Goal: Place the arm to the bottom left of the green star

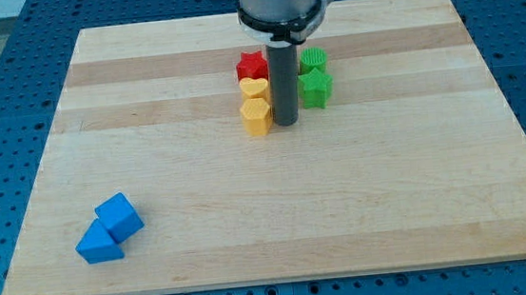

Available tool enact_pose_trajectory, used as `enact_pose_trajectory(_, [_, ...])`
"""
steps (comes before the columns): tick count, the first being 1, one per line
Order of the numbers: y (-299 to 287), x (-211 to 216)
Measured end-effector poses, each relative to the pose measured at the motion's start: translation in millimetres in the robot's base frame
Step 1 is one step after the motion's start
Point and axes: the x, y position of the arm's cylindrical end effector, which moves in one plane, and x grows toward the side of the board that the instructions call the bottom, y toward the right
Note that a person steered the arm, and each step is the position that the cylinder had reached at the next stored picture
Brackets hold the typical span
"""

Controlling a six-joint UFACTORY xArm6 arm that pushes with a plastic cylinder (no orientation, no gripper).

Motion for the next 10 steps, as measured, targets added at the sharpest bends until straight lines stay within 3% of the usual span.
enact_pose_trajectory(6, [-7, -25])
enact_pose_trajectory(10, [18, -25])
